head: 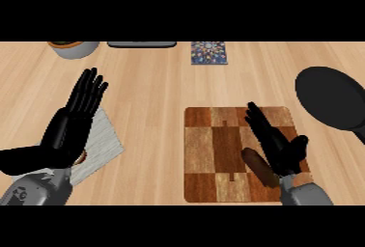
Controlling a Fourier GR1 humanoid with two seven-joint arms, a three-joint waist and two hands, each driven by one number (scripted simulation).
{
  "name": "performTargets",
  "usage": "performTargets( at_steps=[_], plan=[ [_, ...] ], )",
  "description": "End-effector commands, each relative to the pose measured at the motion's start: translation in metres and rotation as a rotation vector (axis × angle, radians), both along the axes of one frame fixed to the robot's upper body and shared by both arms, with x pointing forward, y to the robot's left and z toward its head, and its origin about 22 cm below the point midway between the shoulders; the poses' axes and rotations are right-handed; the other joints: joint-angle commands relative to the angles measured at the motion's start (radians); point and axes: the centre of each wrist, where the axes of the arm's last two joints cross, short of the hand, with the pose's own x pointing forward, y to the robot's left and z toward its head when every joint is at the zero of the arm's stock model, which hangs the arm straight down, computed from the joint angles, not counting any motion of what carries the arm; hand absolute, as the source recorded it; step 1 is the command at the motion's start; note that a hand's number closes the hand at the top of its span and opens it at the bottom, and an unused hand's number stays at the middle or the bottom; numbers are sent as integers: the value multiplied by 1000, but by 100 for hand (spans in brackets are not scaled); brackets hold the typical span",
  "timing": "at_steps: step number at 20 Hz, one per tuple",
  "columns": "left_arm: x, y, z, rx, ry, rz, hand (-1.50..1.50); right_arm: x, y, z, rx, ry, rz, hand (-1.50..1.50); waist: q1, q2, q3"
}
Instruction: Pick the sweet potato from the cutting board and place it in the pan
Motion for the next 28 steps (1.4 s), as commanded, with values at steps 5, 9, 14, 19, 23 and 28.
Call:
performTargets(
  at_steps=[5, 9, 14, 19, 23, 28],
  plan=[
    [-39, 28, -88, -64, 488, 332, 0, -3, -19, 46, -321, -296, 205, 150, 1, 10, 0],
    [-61, 34, -115, -109, 617, 390, 0, -23, -45, 47, -673, -588, 133, 150, -65, -11, 0],
    [-66, 40, -127, -131, 644, 461, 0, -88, -35, 18, -772, -831, 121, -150, -97, -4, 2],
    [-63, 28, -127, -115, 649, 404, 0, -144, -26, -8, -948, -878, -45, -150, -49, 10, 1],
    [-51, 37, -109, -113, 633, 382, 0, -151, -2, 3, -1061, -849, -152, -150, -20, 14, 0],
    [-56, 38, -113, -102, 629, 396, 0, -136, 31, 36, -1200, -716, -197, -150, -6, 15, 0]
  ],
)
